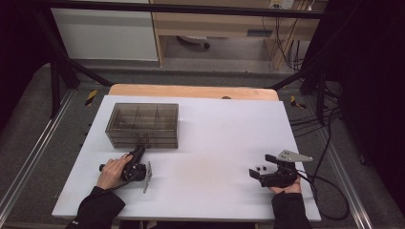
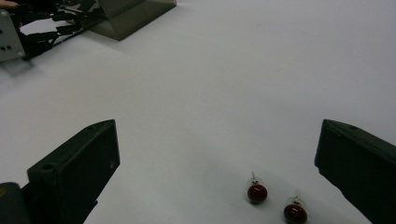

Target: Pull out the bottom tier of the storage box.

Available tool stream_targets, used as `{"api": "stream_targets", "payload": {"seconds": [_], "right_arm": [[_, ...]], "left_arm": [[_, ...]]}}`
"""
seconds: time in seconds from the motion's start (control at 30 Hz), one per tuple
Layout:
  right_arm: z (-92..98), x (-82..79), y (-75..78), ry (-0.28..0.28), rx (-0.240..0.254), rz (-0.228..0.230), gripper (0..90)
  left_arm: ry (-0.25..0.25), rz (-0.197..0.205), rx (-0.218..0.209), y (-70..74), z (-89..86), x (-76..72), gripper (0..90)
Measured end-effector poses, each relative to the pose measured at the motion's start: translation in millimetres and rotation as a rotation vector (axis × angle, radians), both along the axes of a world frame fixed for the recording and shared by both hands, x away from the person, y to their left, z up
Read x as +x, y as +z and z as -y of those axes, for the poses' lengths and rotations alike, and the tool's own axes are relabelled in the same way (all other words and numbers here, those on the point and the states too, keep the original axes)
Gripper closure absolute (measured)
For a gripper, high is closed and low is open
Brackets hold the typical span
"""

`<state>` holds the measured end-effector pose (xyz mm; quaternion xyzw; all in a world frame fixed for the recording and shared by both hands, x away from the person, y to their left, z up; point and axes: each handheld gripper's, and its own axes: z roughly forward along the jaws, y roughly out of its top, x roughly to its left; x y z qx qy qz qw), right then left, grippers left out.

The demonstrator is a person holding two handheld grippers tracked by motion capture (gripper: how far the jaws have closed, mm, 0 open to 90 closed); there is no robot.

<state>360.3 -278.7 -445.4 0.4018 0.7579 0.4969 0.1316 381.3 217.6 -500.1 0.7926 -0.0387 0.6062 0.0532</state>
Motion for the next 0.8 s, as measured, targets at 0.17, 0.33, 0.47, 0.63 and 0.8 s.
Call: {"api": "stream_targets", "payload": {"seconds": [0.17,0.33,0.47,0.63,0.8], "right_arm": [[0.3,0.0,0.3,-0.001,0.003,0.002,0.5],[0.4,0.2,0.3,0.0,0.002,0.004,0.5],[0.3,0.1,0.3,-0.001,0.003,0.002,0.5],[0.6,0.2,0.4,0.001,0.002,0.004,0.5],[0.4,0.0,0.5,0.0,0.004,0.003,0.5]], "left_arm": [[-0.001,0.018,0.013,-1.7,0.6,-0.4,79.0],[-0.003,0.025,0.021,-2.3,0.2,-0.6,79.6],[-0.004,0.034,0.035,-3.0,0.4,-1.3,80.0],[-0.007,0.03,0.027,-2.6,-0.3,-1.6,80.1],[-0.008,0.028,0.026,-2.3,-0.9,-2.8,80.1]]}}
